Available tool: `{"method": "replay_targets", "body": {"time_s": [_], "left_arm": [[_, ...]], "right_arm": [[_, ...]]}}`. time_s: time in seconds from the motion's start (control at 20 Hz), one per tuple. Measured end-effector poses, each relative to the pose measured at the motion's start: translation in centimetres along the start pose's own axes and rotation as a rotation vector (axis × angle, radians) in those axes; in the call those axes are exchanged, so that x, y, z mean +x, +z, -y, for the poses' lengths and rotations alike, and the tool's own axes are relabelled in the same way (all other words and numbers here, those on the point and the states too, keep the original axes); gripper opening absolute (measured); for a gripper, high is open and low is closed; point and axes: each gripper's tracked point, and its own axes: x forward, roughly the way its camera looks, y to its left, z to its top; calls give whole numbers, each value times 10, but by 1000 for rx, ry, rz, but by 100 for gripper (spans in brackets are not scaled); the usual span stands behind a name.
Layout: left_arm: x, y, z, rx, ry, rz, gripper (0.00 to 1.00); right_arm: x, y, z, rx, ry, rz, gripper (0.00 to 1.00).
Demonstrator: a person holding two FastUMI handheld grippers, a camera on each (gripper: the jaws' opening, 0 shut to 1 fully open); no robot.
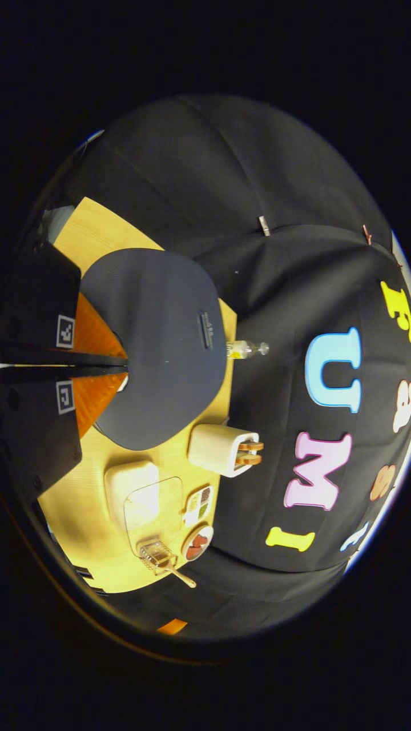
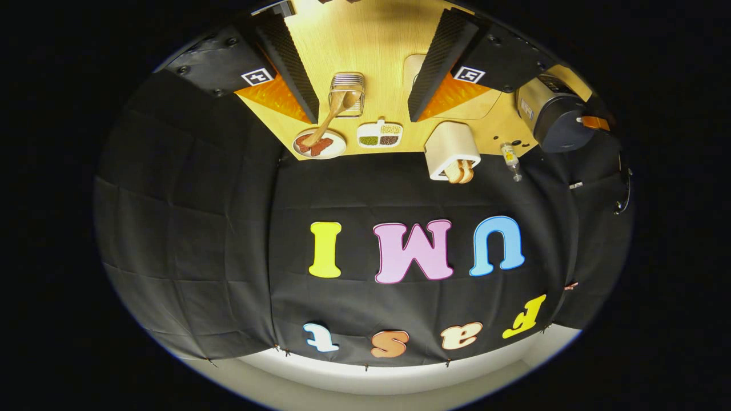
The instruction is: Close the left gripper, press the button to open the rice cooker; take a wooden spoon from the chopstick holder with the right hand, scoop a spoonful of rice and pour it into the rice cooker, then put the wooden spoon back into the chopstick holder.
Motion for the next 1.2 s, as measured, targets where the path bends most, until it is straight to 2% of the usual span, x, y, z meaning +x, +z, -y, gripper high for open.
{"method": "replay_targets", "body": {"time_s": [0.25, 0.55, 0.65, 0.8, 1.05, 1.2], "left_arm": [[-14, 15, 0, -33, 60, 80, 7], [-84, 122, -8, -36, 215, 430, 8], [-98, 135, -4, -38, 244, 476, 5], [-113, 138, 13, -36, 249, 509, 21], [-116, 124, 46, -122, 231, 501, 99], [-117, 110, 57, -150, 258, 478, 97]], "right_arm": [[4, -2, 4, 5, 16, -9, 98], [21, 0, 13, 5, 49, -4, 98], [30, 3, 20, 11, 57, -2, 98], [48, 12, 32, 30, 57, 13, 98], [93, -1, 56, 89, 40, -42, 99], [124, -17, 66, 107, 41, -93, 98]]}}
